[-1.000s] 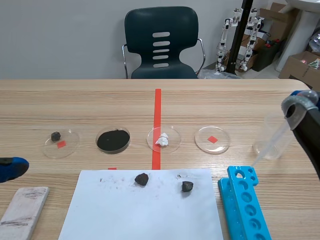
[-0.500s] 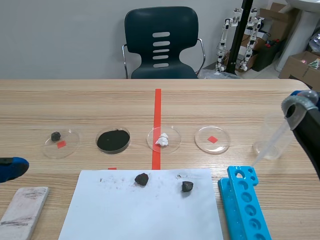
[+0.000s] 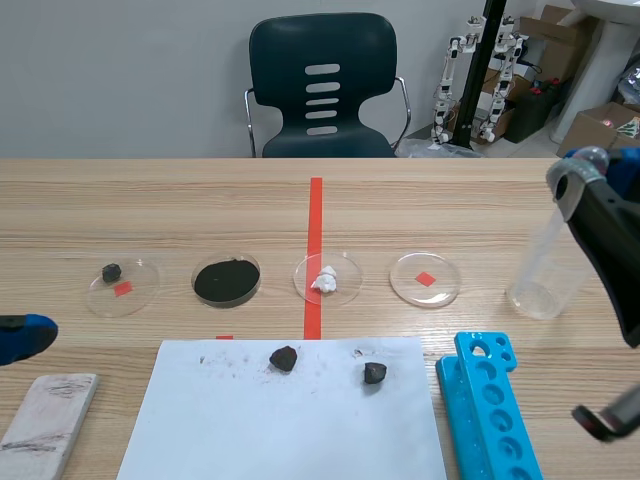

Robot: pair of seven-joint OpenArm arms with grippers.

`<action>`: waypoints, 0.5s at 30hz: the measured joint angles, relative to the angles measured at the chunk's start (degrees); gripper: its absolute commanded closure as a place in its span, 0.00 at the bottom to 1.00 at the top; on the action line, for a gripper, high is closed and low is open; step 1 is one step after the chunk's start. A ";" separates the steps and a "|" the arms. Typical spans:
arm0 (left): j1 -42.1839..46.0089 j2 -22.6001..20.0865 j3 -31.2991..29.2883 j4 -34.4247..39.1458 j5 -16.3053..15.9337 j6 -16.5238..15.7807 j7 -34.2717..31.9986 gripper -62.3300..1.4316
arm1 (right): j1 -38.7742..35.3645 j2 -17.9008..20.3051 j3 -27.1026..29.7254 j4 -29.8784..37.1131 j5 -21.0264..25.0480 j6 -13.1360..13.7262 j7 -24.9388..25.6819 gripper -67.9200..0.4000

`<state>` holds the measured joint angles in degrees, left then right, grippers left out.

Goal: Draw acid from the petri dish

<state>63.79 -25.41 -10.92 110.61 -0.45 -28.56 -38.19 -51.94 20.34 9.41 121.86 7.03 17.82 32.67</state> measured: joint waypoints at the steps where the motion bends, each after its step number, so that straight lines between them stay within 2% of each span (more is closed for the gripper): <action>1: 0.00 0.00 0.00 0.00 -0.02 0.00 -0.02 0.00 | 1.11 0.00 0.00 0.00 0.02 0.00 -0.63 0.98; 6: 0.00 0.00 0.00 0.00 0.00 0.00 0.00 0.00 | 7.39 0.00 0.00 -0.28 0.13 0.00 -4.55 0.98; 10: 0.00 0.00 0.00 0.00 -0.02 0.00 0.00 0.00 | 13.46 -0.02 0.00 -2.29 2.71 0.00 -7.89 0.98; 15: 0.00 0.02 0.00 0.00 0.00 0.00 0.00 0.00 | 21.62 0.00 -0.92 -9.35 3.56 -0.02 -10.05 0.98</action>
<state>63.79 -25.39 -10.92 110.61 -0.45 -28.56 -38.19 -30.33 20.34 8.49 112.51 10.59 17.80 22.61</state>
